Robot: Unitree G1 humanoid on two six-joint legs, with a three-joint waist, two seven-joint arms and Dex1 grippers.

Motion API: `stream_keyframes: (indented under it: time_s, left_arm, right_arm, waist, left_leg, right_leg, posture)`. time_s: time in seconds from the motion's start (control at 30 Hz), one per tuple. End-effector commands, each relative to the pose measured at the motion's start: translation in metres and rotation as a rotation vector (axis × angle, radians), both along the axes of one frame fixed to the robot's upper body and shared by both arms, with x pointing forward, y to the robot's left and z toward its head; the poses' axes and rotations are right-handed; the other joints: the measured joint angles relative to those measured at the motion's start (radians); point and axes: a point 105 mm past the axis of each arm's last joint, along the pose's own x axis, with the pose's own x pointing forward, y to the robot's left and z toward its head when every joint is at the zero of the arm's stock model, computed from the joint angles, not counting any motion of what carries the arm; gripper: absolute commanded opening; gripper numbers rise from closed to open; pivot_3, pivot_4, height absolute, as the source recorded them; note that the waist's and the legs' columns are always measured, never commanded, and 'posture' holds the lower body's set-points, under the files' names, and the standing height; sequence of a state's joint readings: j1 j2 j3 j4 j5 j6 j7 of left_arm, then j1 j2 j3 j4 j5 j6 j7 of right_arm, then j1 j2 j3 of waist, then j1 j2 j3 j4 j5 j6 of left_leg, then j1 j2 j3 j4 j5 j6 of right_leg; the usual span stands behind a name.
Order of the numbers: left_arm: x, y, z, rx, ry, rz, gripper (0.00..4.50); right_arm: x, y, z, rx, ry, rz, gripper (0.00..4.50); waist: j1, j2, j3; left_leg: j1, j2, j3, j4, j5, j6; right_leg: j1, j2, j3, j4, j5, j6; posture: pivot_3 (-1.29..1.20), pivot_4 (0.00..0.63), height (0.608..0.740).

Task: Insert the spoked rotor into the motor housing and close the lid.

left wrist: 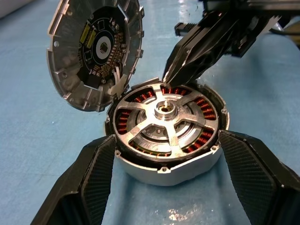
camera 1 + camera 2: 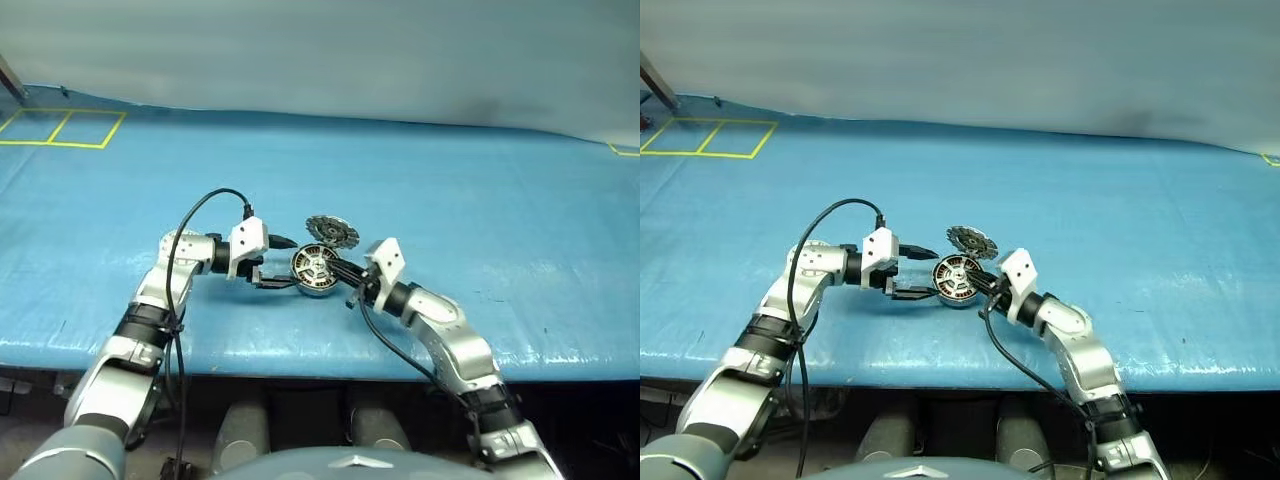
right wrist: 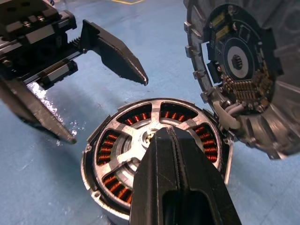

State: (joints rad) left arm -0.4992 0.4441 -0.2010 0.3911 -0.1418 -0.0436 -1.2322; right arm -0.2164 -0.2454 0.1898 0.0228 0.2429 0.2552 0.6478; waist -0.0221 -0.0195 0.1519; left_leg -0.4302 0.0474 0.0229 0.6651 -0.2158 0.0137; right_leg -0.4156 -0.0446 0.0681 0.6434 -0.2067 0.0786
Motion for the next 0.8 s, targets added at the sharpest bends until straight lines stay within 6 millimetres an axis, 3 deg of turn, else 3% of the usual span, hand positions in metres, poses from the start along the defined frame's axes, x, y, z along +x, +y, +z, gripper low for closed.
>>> stream_keyframes:
  time_s: [0.03, 0.33, 0.63, 0.8]
  left_arm:
    - [0.002, 0.001, 0.013, -0.07, -0.033, 0.044, 3.81]
    - [-0.013, 0.012, 0.004, -0.111, 0.063, 0.094, 3.81]
    - [-0.01, 0.022, 0.007, -0.122, 0.054, 0.155, 3.81]
    - [-0.01, 0.023, 0.007, -0.129, 0.055, 0.17, 3.81]
  right_arm:
    - [0.01, 0.006, 0.005, -0.015, -0.016, 0.009, 0.0]
    - [0.021, 0.017, 0.0, -0.067, 0.015, 0.043, 0.0]
    - [0.01, 0.016, -0.034, -0.252, 0.102, 0.062, 0.0]
    - [-0.001, 0.012, -0.063, -0.398, 0.136, 0.057, 0.0]
  waist:
    - [0.003, 0.0, 0.0]
    - [-0.008, 0.0, 0.0]
    - [-0.014, 0.0, -0.002]
    - [-0.014, 0.0, -0.007]
  left_leg:
    - [0.0, 0.0, 0.0, 0.0, 0.0, 0.0]
    - [0.001, 0.0, 0.0, -0.002, 0.0, 0.0]
    - [0.005, 0.0, 0.0, -0.002, 0.0, 0.0]
    - [0.006, 0.0, 0.0, -0.004, 0.0, 0.0]
  right_leg:
    - [0.0, 0.0, 0.0, 0.0, 0.0, 0.0]
    - [0.0, 0.0, 0.0, 0.0, 0.0, 0.0]
    - [0.003, 0.0, 0.0, 0.0, 0.0, 0.0]
    - [0.003, 0.0, 0.0, 0.0, -0.001, -0.001]
  posture:
    - [0.0, 0.15, 0.74]
    - [0.0, 0.15, 0.74]
    - [0.0, 0.15, 0.74]
    - [0.0, 0.15, 0.74]
